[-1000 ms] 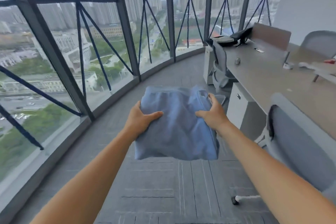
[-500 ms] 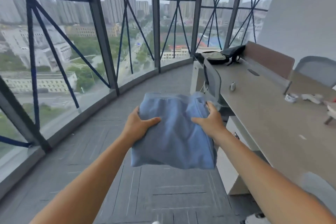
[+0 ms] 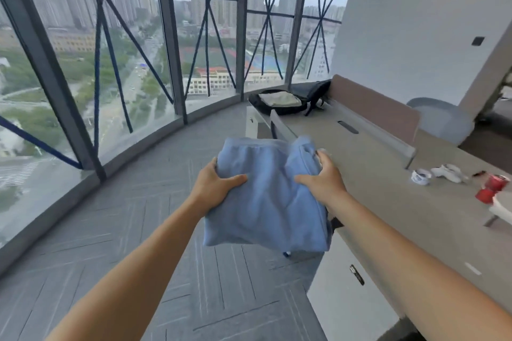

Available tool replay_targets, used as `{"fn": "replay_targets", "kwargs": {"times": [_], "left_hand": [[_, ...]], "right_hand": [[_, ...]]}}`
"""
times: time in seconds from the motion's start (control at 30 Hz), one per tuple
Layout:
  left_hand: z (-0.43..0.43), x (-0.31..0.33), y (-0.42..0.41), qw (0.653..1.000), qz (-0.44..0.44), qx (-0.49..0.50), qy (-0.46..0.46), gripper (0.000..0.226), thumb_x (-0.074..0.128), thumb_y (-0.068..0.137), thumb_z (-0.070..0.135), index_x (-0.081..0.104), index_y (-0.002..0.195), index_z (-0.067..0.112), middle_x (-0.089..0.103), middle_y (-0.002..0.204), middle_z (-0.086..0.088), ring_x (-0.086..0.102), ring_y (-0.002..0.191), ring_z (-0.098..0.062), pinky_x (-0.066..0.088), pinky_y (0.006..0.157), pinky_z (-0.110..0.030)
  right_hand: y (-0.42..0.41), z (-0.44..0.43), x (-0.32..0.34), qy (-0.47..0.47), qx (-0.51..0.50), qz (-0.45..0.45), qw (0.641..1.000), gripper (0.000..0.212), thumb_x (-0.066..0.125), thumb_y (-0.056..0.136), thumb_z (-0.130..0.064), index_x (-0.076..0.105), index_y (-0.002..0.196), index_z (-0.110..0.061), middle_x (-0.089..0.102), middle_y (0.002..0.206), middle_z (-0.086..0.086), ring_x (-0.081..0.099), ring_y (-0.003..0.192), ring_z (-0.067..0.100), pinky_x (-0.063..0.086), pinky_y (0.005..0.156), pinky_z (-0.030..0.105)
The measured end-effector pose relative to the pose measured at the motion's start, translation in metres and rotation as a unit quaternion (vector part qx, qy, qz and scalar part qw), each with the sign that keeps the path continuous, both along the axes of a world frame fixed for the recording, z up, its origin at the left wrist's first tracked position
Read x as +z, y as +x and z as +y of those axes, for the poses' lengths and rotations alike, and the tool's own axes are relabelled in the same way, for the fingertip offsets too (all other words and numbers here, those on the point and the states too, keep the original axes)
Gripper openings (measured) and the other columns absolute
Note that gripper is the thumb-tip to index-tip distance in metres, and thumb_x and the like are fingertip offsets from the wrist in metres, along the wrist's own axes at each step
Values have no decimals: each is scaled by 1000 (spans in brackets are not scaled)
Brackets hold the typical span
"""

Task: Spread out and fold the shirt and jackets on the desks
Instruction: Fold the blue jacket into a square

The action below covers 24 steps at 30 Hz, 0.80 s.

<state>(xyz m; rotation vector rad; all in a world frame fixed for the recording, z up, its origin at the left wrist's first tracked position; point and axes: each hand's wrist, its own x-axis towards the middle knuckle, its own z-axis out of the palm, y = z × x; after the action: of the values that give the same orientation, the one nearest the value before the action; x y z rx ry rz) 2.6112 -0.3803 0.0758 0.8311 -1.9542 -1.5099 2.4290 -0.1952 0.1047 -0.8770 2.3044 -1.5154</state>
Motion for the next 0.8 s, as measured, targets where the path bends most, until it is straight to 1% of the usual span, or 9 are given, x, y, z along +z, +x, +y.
{"fn": "replay_targets", "kwargs": {"times": [0.13, 0.2, 0.27, 0.37, 0.4, 0.5, 0.6, 0.73, 0.8], "left_hand": [[-94, -8, -73, 1000, -10, -9, -12, 68, 90, 68, 41, 57, 127, 33, 69, 112, 14, 66, 100, -7, 55, 84, -28], [-143, -9, -106, 1000, -15, -2, -13, 65, 90, 70, 35, 58, 126, 30, 69, 110, 13, 67, 97, -6, 54, 77, -22], [-193, -5, -136, 1000, -19, 15, -8, 67, 90, 70, 32, 58, 128, 27, 70, 109, 12, 68, 95, -5, 54, 74, -21], [-269, 5, -172, 999, -17, 43, -19, 70, 91, 70, 31, 56, 130, 27, 68, 111, 11, 66, 98, -6, 51, 72, -18], [-295, 8, -181, 998, -16, 53, -25, 71, 91, 70, 31, 54, 130, 28, 67, 111, 12, 65, 98, -5, 50, 71, -16], [-373, 10, -208, 995, -19, 86, -42, 73, 91, 70, 31, 51, 131, 25, 64, 110, 14, 62, 94, 1, 47, 70, -14], [-458, 0, -247, 995, -20, 95, -37, 82, 91, 68, 34, 48, 137, 24, 62, 114, 12, 61, 97, -2, 49, 80, -21], [-567, -22, -317, 997, -12, 76, -23, 87, 92, 66, 40, 45, 138, 28, 60, 117, 13, 61, 102, -6, 52, 91, -33], [-621, -28, -360, 998, -16, 50, -18, 87, 92, 64, 44, 46, 136, 31, 61, 120, 12, 62, 104, -8, 53, 94, -37]], "right_hand": [[-73, -91, -20, -11, -10, -1, 1000, 68, 79, 75, -17, 46, 135, -18, 46, 130, -6, 48, 116, 14, 42, 90, 30], [-111, -143, -28, -13, -8, -7, 1000, 64, 79, 70, -19, 50, 127, -16, 57, 128, 2, 57, 115, 22, 46, 82, 28], [-145, -200, -27, -13, 10, -15, 1000, 58, 77, 74, -14, 49, 125, -15, 58, 126, 4, 57, 110, 22, 42, 71, 24], [-187, -287, -18, -37, 50, -5, 998, 62, 74, 78, -6, 46, 131, -19, 52, 123, -4, 52, 107, 14, 39, 80, 24], [-199, -316, -16, -37, 59, -1, 998, 59, 75, 78, -7, 46, 127, -20, 52, 120, -4, 53, 106, 14, 39, 80, 24], [-235, -401, -16, -23, 83, 18, 996, 54, 78, 68, -24, 40, 105, -30, 49, 108, -5, 54, 98, 18, 47, 77, 29], [-279, -484, -25, -18, 98, 2, 995, 65, 73, 56, -42, 35, 109, -36, 46, 113, -8, 51, 102, 18, 48, 88, 36], [-342, -585, -33, -24, 77, 2, 997, 53, 76, 78, -12, 44, 118, -22, 48, 120, -2, 49, 106, 14, 40, 85, 27], [-381, -630, -36, -15, 60, 4, 998, 54, 76, 79, -7, 45, 122, -19, 48, 129, 5, 51, 113, 19, 40, 87, 27]]}}
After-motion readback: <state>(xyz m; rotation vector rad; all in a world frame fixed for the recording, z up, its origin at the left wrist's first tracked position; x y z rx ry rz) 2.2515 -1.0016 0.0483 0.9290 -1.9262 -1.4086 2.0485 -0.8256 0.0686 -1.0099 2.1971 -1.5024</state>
